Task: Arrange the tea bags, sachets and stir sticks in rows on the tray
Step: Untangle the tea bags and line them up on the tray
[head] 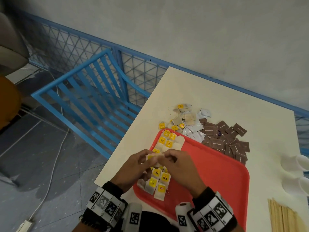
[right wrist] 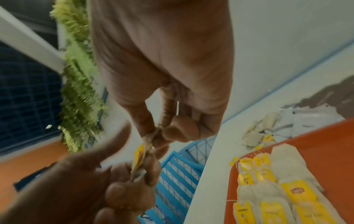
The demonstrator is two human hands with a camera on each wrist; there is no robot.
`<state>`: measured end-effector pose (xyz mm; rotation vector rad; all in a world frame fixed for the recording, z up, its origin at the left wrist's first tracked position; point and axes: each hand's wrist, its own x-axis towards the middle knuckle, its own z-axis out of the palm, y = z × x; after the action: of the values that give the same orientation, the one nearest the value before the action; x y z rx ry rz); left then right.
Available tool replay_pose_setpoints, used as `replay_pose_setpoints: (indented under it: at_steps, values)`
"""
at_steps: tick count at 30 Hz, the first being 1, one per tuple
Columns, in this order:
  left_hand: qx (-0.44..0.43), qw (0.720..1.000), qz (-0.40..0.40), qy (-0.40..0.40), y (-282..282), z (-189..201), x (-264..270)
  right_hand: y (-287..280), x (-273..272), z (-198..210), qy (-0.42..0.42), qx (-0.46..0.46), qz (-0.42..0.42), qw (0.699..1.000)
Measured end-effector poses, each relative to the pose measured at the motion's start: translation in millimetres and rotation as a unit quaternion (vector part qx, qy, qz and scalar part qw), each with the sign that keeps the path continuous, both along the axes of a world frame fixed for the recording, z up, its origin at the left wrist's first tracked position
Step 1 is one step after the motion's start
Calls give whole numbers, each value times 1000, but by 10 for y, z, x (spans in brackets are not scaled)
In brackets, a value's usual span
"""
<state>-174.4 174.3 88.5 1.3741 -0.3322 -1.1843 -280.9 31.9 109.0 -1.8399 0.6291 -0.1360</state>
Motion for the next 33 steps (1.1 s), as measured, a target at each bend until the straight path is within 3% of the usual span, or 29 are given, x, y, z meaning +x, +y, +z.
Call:
replay_pose_setpoints:
  at_steps: [7, 12, 24, 26, 30, 33]
  values:
    - [5, 997, 71, 14, -23, 67, 101, -75, -46, 32, 16, 147, -9, 989]
    - [18, 996, 84, -8, -82, 136, 155, -126, -20, 60, 26, 83, 16, 996]
    - [13, 998, 32, -60, -138, 264, 192, -164, -9, 228, -50, 17, 84, 995]
    - [8, 996, 35, -84, -138, 287, 195, -181, -16, 246, -48, 29, 93, 994]
    - [21, 978, 31, -204, -168, 357, 210, -157, 0, 221, -38, 83, 52, 994]
    - [11, 973, 49, -225, -186, 385, 192, -96, 3, 186, -57, 98, 12, 994]
